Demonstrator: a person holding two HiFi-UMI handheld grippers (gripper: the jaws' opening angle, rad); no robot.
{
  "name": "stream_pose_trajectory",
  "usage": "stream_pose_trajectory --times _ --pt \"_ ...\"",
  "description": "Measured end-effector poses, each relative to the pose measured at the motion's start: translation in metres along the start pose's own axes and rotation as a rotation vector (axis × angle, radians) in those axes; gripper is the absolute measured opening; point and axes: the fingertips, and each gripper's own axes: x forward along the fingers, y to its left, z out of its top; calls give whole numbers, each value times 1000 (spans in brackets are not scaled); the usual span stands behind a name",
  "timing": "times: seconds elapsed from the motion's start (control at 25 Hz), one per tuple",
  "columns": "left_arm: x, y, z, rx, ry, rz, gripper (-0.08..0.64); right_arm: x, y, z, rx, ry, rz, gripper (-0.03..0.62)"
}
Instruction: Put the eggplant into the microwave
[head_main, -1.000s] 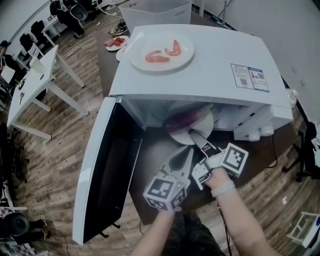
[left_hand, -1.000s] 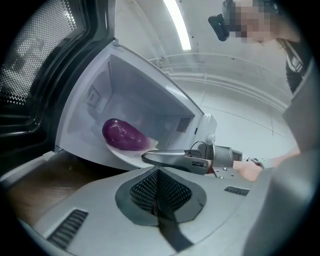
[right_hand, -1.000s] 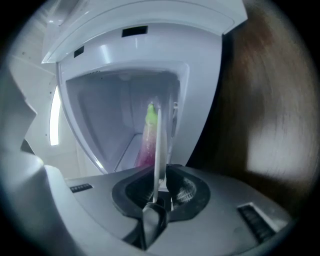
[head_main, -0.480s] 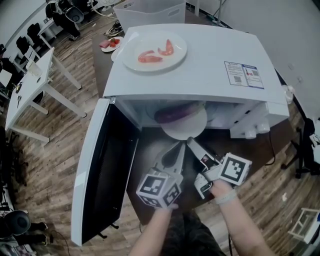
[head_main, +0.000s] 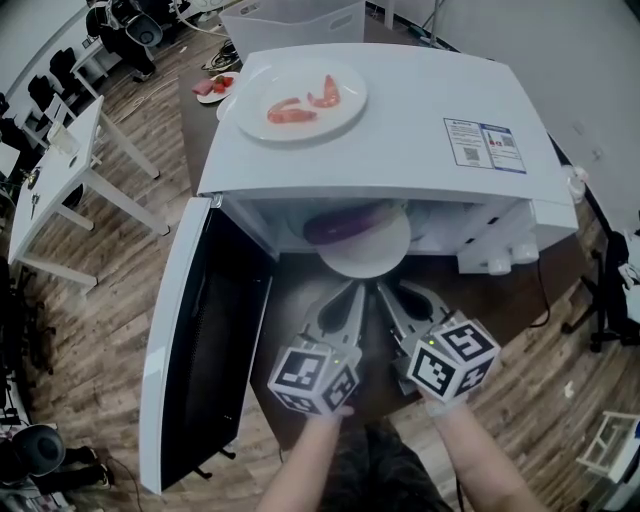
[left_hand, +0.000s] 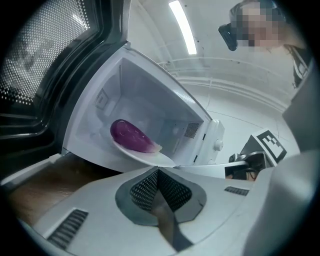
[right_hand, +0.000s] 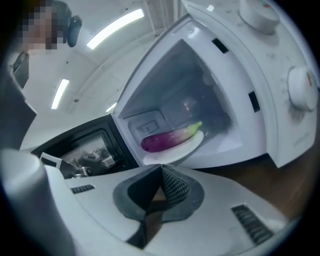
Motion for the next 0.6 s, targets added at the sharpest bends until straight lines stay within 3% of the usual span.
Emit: stream_pose_trajectory --times 0.16,0.6 --pt "0 2 1 8 0 7 2 4 5 0 -104 8 -21 2" --pt "-1 10 7 35 -7 30 2 15 7 2 -101 10 -32 2"
